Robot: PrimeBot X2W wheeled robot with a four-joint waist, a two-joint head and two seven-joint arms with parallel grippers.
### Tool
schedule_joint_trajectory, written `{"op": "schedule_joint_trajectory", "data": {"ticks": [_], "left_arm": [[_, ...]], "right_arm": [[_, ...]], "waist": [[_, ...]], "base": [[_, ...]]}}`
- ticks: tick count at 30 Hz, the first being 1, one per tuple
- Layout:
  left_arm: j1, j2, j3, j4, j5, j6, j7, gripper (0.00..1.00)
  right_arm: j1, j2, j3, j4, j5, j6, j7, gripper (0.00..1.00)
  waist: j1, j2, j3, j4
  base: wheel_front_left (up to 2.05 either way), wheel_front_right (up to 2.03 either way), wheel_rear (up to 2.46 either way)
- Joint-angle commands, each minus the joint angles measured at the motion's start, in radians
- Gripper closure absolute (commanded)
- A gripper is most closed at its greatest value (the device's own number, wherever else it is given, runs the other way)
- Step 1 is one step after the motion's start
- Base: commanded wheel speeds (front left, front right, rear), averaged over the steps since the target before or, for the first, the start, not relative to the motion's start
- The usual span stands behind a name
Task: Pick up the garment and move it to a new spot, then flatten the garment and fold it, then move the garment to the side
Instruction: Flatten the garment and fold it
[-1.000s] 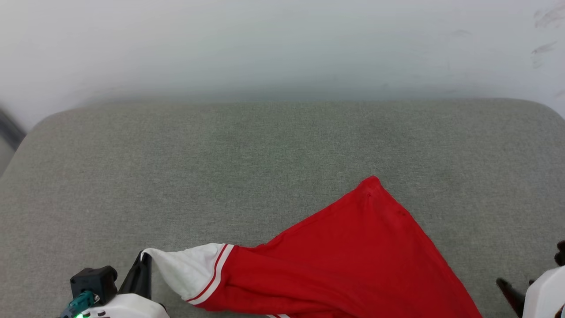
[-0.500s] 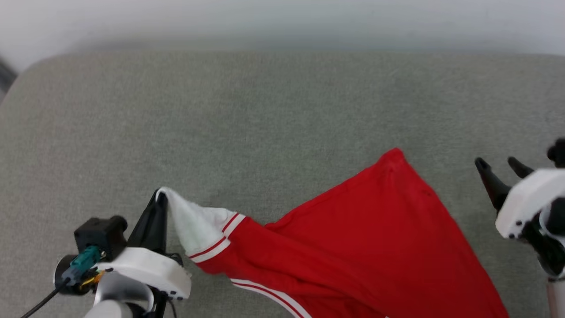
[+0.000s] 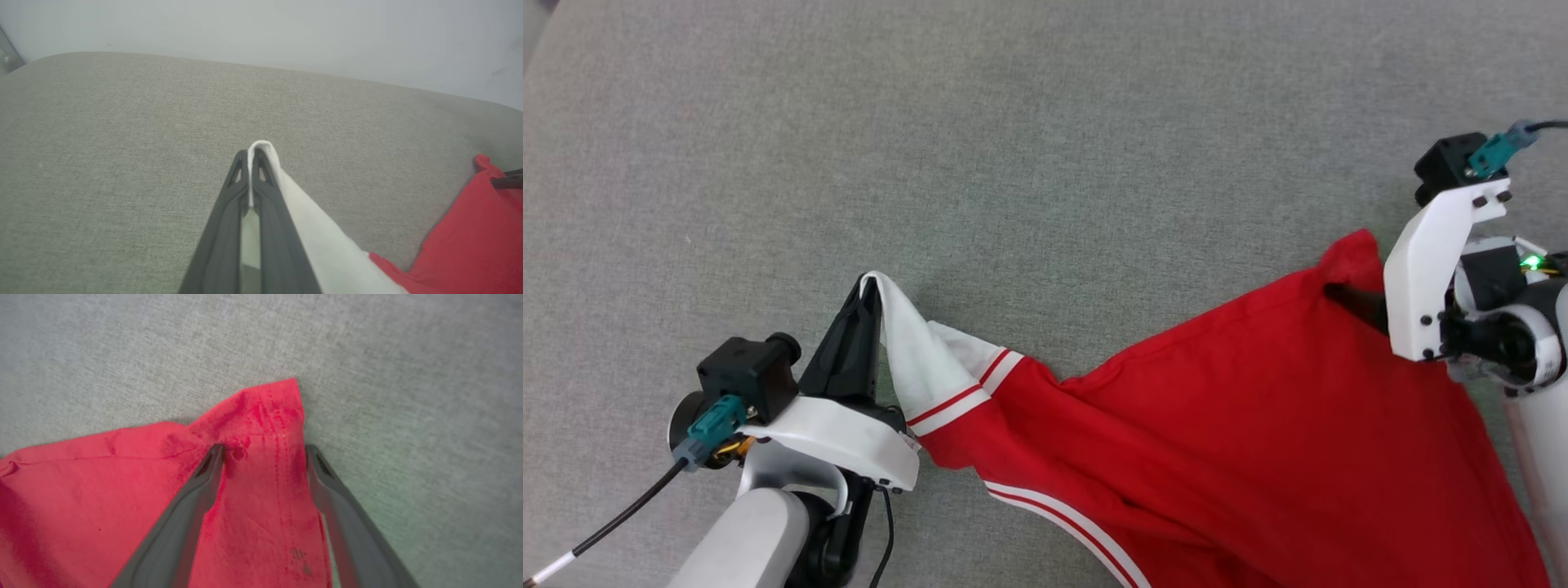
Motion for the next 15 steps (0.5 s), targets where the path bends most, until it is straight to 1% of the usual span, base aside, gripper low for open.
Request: {"op": "schedule_joint_trajectory", "data": {"ticks": [1,5,6,7,8,12,15], "left_arm": [[-0.016,-0.007,-0.003,0.007,-0.001,-0.005,-0.008,1.00],[-0.026,-0.017,-0.006,0.034,-0.006,-0.016,-0.021,1.00],[-0.028,-0.019,-0.007,0.039,-0.007,-0.017,-0.026,1.00],[-0.029,-0.021,-0.007,0.043,-0.009,-0.019,-0.029,1.00],[-0.030,-0.021,-0.007,0.049,-0.010,-0.020,-0.031,1.00],[-0.033,-0.018,-0.004,0.069,-0.015,-0.024,-0.035,1.00],[-0.034,-0.011,0.000,0.084,-0.017,-0.026,-0.036,1.00]], "right_arm": [[0.001,0.000,0.012,0.037,0.005,-0.001,0.041,0.00],[0.034,0.021,0.049,0.108,0.016,-0.001,0.116,0.00],[0.040,0.025,0.054,0.115,0.017,-0.001,0.119,0.53],[0.041,0.028,0.059,0.118,0.021,-0.001,0.121,0.90],[0.041,0.030,0.063,0.118,0.024,-0.001,0.120,1.00],[0.019,0.014,0.080,0.088,0.042,-0.001,0.074,1.00],[0.004,0.006,0.060,0.074,0.060,-0.001,0.019,1.00]], "waist": [[-0.0002,-0.0001,0.028,0.022],[-0.0002,-0.0001,0.043,0.029],[-0.0002,-0.0001,0.045,0.029],[-0.0002,-0.0001,0.047,0.029],[-0.0002,-0.0001,0.048,0.029],[-0.0002,-0.0001,0.036,0.023],[-0.0002,-0.0001,0.004,0.016]], "base": [[0.00,0.00,0.00],[0.00,0.00,0.00],[0.00,0.00,0.00],[0.00,0.00,0.00],[0.00,0.00,0.00],[0.00,0.00,0.00],[0.00,0.00,0.00]]}}
